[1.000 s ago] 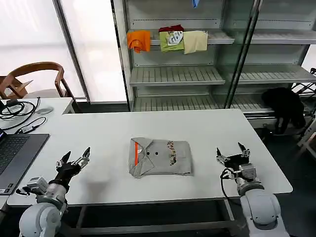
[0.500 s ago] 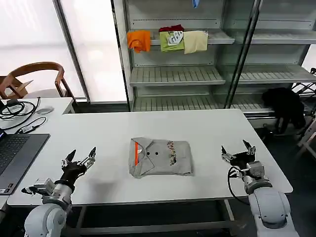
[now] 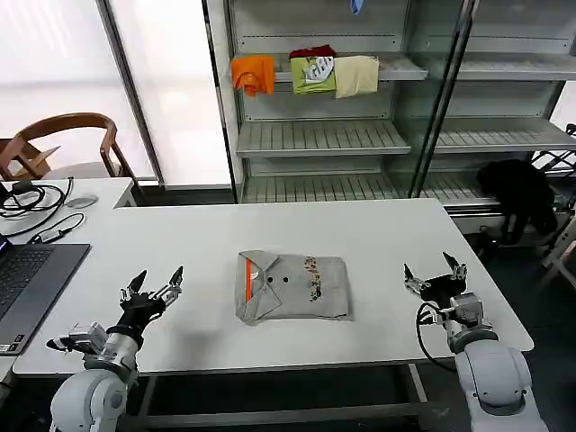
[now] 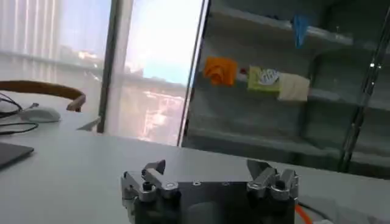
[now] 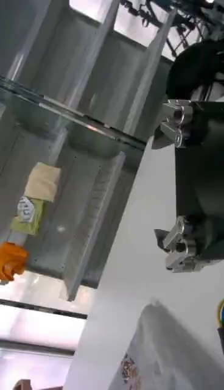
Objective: Fold and organize the clothes.
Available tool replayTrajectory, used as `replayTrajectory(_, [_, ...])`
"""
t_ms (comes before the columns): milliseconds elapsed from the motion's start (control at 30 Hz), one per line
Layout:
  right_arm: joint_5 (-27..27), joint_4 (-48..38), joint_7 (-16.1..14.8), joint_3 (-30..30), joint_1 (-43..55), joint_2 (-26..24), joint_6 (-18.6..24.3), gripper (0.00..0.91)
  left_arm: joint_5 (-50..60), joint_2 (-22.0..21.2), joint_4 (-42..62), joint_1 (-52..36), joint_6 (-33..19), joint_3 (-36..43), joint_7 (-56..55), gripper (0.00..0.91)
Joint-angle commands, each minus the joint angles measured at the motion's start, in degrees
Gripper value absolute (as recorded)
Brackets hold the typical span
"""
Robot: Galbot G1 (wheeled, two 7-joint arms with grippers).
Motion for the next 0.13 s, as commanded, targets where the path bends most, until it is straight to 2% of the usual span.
replayTrajectory(33, [-0.23, -0.24, 0.00, 0.17, 0.18, -0.35, 0.31, 0.907, 0.50, 0.18, -0.23, 0.19, 0.09, 0.45, 0.16, 0.907])
replayTrajectory(133, [-0.33, -0.61, 0.19, 0.11, 0.27, -0.22, 0.27, 0.907, 0.75, 0.26, -0.17, 0.22, 0.07, 0.65, 0.18, 0.907])
